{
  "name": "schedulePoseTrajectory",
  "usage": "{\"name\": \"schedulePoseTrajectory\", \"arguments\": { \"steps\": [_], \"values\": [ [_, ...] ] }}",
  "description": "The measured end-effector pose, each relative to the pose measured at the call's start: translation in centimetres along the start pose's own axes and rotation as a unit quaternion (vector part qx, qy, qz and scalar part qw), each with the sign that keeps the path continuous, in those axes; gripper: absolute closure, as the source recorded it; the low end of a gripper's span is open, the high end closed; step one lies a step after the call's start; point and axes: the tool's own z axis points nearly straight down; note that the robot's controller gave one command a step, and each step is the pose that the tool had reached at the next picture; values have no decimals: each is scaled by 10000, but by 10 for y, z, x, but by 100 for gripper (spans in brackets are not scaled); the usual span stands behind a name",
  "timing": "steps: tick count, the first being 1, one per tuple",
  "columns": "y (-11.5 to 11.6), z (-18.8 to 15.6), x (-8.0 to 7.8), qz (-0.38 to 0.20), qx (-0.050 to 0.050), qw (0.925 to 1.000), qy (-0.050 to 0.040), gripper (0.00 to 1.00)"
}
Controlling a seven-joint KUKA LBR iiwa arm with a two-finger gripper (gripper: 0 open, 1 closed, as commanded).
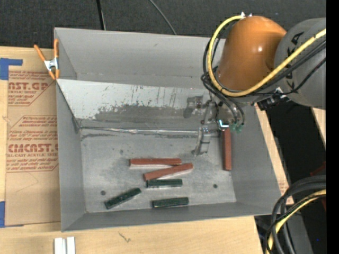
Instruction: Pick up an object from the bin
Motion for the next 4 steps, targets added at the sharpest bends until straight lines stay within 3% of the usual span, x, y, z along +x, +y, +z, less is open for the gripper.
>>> {"name": "schedulePoseTrajectory", "arguments": {
  "steps": [1, 2, 3, 4],
  "values": [
    [0, -5, -1, 0, -1, 10000, -40, 0],
    [23, 57, 3, -377, 2, 9993, -59, 0],
    [60, 77, 10, -1469, 2, 9892, -26, 0],
    [46, 133, 14, -1075, -1, 9942, -8, 0]
  ]
}}
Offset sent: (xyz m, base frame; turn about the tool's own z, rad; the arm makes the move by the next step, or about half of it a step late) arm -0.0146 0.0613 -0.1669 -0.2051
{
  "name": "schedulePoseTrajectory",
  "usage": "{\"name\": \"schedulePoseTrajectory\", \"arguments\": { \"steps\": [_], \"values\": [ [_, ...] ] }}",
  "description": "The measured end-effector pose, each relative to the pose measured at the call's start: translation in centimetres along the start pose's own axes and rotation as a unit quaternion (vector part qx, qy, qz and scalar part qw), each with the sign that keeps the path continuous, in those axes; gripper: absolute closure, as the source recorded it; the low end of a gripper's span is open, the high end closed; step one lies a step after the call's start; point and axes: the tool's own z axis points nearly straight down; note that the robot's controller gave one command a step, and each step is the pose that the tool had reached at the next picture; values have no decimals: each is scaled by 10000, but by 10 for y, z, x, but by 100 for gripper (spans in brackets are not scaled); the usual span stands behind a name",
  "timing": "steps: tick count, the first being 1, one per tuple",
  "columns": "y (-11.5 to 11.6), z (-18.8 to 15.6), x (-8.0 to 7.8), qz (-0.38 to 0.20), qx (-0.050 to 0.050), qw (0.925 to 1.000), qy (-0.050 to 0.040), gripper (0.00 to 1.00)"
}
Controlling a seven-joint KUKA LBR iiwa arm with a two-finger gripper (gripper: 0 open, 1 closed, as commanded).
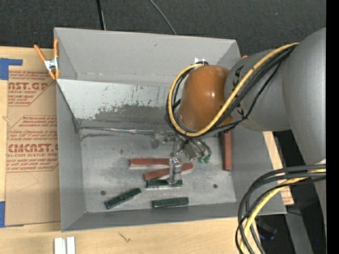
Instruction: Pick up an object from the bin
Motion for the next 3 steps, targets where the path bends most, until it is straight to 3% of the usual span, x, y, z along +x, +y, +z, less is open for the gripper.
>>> {"name": "schedulePoseTrajectory", "arguments": {
  "steps": [1, 2, 3],
  "values": [
    [9, 31, -27, -268, 7, 9996, -29, 0],
    [8, 29, -13, 1249, 2, 9921, -92, 100],
    [8, 29, -13, 1249, 2, 9921, -92, 100]
  ]
}}
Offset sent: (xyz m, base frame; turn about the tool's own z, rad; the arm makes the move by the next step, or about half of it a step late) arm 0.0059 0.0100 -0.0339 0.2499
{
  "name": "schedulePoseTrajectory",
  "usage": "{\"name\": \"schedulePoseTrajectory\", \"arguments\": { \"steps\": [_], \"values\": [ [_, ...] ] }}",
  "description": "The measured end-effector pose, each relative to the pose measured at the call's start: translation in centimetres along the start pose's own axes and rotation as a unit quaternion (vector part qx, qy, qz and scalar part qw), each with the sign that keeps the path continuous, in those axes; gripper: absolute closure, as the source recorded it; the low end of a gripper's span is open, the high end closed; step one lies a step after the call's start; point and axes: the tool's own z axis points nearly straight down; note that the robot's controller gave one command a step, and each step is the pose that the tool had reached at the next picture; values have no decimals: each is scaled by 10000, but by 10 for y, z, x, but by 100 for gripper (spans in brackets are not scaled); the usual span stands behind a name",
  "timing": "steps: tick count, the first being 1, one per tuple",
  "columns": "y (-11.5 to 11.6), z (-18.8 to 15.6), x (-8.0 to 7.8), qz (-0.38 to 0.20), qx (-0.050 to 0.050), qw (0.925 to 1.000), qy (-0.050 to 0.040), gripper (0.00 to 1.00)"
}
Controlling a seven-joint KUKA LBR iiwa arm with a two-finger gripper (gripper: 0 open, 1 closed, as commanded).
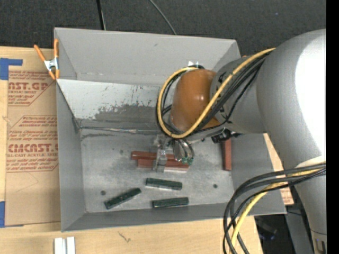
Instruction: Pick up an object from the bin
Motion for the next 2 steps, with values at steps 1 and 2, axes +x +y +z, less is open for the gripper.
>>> {"name": "schedulePoseTrajectory", "arguments": {
  "steps": [1, 2],
  "values": [
    [0, -2, 0, 0, 0, 10000, 5, 100],
    [0, -9, 1, -4, 5, 10000, 39, 100]
  ]
}}
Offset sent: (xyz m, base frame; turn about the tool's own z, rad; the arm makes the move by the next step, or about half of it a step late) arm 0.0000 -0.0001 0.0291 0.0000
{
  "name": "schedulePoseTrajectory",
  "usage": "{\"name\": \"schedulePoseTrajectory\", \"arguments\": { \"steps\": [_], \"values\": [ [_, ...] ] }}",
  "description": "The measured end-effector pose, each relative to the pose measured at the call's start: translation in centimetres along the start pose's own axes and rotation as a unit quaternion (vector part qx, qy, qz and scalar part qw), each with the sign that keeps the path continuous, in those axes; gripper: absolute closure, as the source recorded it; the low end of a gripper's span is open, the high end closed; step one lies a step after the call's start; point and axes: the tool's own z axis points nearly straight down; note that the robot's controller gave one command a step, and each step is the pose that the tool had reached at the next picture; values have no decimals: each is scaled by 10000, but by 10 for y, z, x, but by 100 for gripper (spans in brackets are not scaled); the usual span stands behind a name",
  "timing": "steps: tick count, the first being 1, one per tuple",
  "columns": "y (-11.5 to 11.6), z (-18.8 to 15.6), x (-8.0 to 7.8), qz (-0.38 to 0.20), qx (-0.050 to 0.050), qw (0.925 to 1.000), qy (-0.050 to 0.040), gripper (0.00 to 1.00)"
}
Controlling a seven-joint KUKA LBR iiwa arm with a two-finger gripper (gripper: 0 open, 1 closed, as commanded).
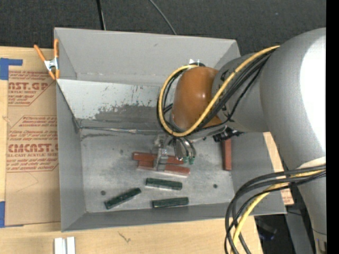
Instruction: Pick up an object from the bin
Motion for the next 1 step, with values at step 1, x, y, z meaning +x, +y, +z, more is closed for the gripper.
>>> {"name": "schedulePoseTrajectory", "arguments": {
  "steps": [1],
  "values": [
    [0, -8, 1, -2, 4, 10000, 30, 100]
  ]
}}
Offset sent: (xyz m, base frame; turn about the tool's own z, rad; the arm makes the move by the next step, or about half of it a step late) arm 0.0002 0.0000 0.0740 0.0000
